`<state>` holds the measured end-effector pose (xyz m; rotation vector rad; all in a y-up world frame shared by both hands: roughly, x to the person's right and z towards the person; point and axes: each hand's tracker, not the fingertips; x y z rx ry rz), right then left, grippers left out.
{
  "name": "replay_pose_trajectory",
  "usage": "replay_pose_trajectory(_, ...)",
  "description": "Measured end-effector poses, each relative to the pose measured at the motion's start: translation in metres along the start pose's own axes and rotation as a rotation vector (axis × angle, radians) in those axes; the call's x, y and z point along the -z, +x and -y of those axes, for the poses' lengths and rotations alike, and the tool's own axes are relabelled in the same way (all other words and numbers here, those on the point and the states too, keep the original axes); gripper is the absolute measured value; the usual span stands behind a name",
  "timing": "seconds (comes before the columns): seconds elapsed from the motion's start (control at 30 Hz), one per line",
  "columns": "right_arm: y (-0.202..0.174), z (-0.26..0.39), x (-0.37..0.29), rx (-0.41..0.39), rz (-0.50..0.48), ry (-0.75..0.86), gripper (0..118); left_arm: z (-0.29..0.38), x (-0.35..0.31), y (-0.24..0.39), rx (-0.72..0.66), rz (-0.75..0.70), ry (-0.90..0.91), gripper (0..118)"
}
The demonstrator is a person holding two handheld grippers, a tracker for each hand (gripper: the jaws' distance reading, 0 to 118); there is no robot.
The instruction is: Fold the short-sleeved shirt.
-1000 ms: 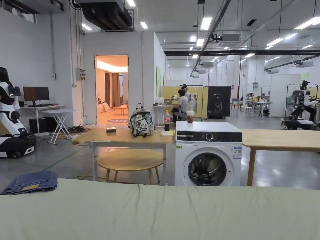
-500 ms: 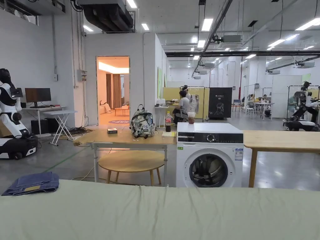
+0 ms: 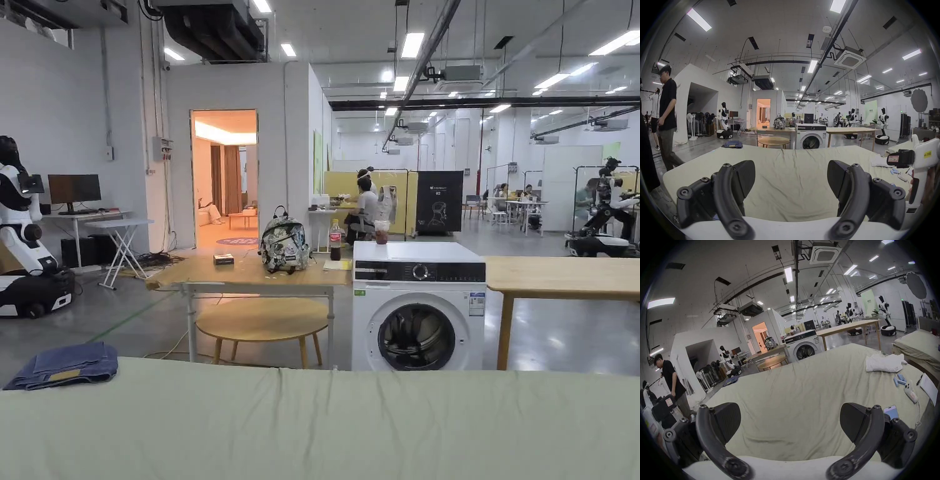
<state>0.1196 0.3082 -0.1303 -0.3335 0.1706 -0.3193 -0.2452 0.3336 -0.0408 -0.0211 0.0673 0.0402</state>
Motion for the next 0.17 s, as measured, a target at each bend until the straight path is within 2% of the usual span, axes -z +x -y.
replay_pose_trajectory(0.17,0.0,0.0014,0.0022,0.012,0.021,0.006,118,0.0016,0.0012,0.0007,0.001,0.006,-0.01,93)
